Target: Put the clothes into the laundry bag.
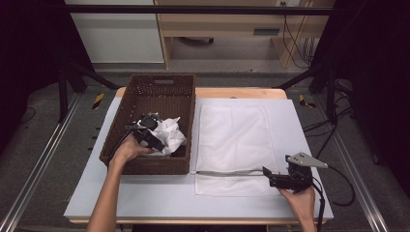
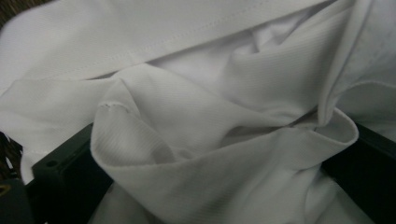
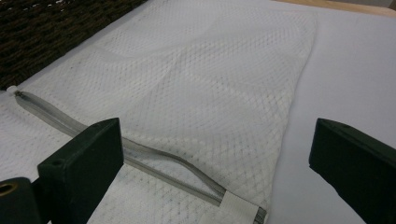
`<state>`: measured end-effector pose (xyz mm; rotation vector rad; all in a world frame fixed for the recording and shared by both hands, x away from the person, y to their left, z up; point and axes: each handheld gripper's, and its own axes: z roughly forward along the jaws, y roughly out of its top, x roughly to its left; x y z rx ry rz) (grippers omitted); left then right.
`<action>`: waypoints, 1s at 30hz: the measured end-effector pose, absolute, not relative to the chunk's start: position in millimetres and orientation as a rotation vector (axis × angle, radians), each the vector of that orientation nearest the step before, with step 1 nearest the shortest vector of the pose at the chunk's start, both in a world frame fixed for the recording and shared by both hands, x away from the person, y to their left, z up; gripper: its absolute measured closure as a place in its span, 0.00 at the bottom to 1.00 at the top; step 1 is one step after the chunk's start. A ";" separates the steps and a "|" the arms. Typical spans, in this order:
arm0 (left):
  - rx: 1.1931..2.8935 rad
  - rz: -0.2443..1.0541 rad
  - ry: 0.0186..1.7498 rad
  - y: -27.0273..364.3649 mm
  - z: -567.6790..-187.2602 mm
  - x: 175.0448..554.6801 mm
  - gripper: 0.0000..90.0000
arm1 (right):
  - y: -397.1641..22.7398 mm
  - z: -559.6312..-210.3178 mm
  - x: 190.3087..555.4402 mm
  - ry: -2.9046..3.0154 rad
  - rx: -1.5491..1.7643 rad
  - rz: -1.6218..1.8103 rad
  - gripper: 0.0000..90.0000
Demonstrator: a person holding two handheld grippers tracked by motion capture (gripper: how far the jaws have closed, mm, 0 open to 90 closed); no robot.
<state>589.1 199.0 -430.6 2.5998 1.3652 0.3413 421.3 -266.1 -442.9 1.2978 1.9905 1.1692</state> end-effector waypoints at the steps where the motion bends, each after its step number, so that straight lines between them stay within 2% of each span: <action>1: 2.600 0.341 1.365 199.0 -430.6 589.1 0.03 | -266.1 -442.9 421.3 1.990 1.298 1.169 0.04; 4: 2.599 0.322 1.398 200.4 -431.1 590.3 0.13 | -267.4 -442.0 420.6 1.986 1.296 1.174 0.04; 15: 2.598 0.377 1.408 202.2 -426.1 587.7 0.69 | -268.6 -441.6 420.4 1.989 1.299 1.179 0.06; 19: 2.585 0.394 1.389 202.0 -424.4 585.8 0.76 | -269.1 -441.9 420.5 1.987 1.300 1.179 0.06; 23: 2.540 0.412 1.372 203.3 -419.9 583.7 0.80 | -269.4 -441.9 420.1 1.989 1.303 1.181 0.07; 25: 2.477 0.436 1.341 205.2 -414.5 581.1 0.81 | -269.8 -442.0 420.2 1.990 1.302 1.183 0.07; 26: 2.390 0.465 1.315 208.7 -407.7 578.1 0.81 | -270.2 -441.8 420.1 1.990 1.299 1.183 0.07; 30: 2.277 0.523 1.277 213.4 -397.6 573.5 0.81 | -271.9 -441.5 420.3 1.984 1.306 1.189 0.07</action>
